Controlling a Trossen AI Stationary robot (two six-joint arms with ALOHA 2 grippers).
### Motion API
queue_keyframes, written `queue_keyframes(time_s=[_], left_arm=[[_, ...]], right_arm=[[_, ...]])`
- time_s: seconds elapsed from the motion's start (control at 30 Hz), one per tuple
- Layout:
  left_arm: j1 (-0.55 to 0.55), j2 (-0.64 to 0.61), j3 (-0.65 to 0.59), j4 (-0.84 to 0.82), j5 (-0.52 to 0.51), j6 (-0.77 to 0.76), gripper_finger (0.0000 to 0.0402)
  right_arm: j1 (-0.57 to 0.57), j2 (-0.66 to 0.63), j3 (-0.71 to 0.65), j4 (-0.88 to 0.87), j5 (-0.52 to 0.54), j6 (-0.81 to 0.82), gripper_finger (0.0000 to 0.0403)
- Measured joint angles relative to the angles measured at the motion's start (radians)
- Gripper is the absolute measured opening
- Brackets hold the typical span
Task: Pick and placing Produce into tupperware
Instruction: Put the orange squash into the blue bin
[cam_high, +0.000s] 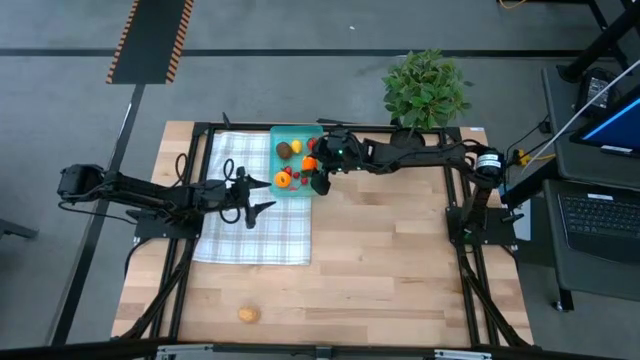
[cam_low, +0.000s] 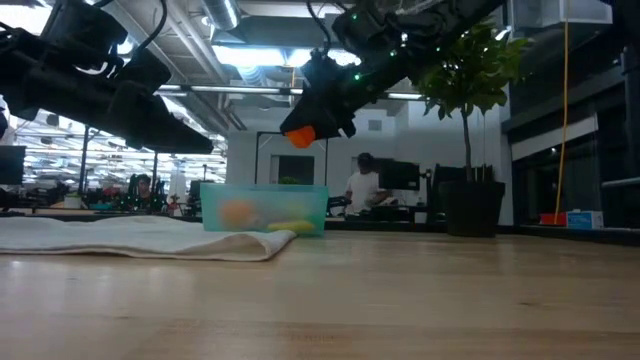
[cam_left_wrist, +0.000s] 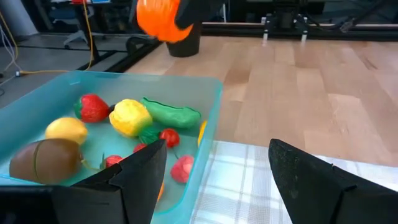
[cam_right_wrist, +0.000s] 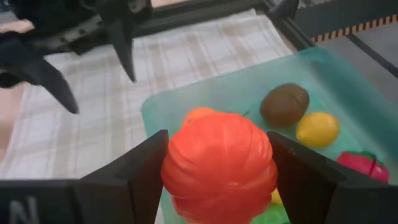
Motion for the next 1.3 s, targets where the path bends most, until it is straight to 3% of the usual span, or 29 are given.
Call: queue_keyframes(time_s=[0.13,0.3,0.6,0.8,1.17,1.3], left_arm=[[0.000,0.000,0.000,0.004,0.000,-0.001,0.0275],[0.000,0.000,0.000,0.002,0.000,-0.002,0.0275],[0.000,0.000,0.000,-0.002,0.002,-0.004,0.0275],[0.000,0.000,0.000,-0.002,0.002,-0.004,0.0275],[0.000,0.000,0.000,-0.008,0.002,-0.009,0.0275],[0.000,0.000,0.000,-0.008,0.002,-0.009,0.0275]], right_arm=[[-0.021,0.044,0.011,0.050,-0.013,0.002,0.0251],[-0.048,0.139,0.123,0.024,-0.116,0.027,0.0251],[-0.104,0.324,0.441,-0.354,-0.116,0.020,0.0251],[-0.104,0.440,0.574,-0.421,-0.124,-0.003,0.0251],[-0.098,0.469,0.600,-0.443,-0.156,0.029,0.0251],[-0.095,0.469,0.600,-0.459,-0.165,0.054,0.0283]])
